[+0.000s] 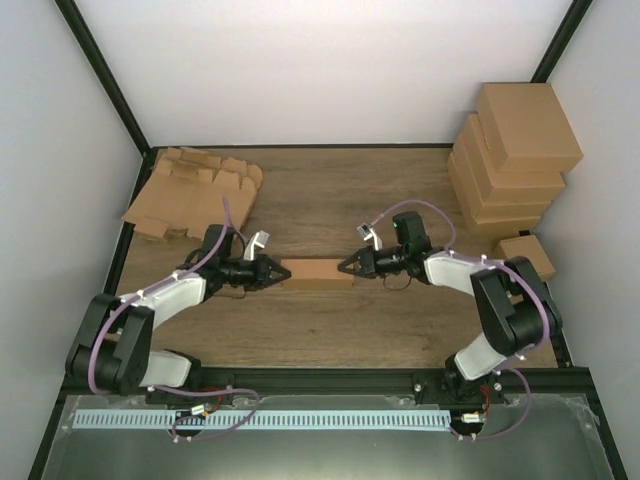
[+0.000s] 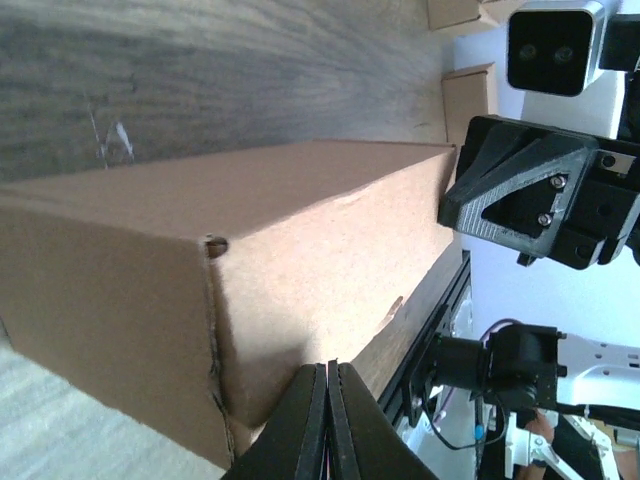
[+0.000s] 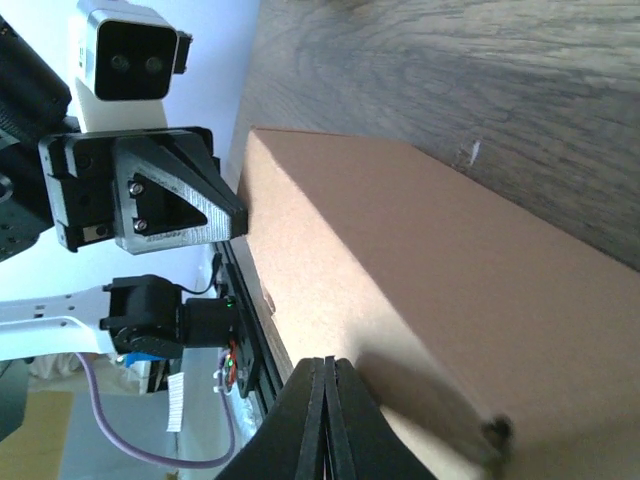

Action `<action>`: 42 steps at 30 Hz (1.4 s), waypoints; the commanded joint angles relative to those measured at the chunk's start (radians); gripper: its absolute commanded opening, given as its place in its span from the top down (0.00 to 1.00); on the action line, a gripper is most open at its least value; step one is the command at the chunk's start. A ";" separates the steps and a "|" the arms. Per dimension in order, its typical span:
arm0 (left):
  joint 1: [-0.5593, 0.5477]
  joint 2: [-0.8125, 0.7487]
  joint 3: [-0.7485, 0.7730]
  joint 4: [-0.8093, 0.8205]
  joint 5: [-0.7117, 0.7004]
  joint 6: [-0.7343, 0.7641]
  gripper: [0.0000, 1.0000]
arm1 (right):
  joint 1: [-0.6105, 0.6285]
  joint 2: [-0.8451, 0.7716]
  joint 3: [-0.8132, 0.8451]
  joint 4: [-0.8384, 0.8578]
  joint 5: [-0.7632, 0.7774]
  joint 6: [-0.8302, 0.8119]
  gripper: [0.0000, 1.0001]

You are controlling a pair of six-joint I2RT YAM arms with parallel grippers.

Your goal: Fold the paper box

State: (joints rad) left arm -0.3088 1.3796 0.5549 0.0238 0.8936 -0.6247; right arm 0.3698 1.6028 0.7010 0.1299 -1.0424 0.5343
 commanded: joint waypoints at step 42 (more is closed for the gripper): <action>-0.112 0.000 -0.099 0.052 -0.180 -0.163 0.72 | 0.037 -0.011 0.110 -0.280 0.415 -0.149 0.32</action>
State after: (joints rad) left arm -0.4206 1.3598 0.4450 0.0349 0.7040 -0.8062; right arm 0.4118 1.5787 0.7662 -0.1772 -0.5812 0.4026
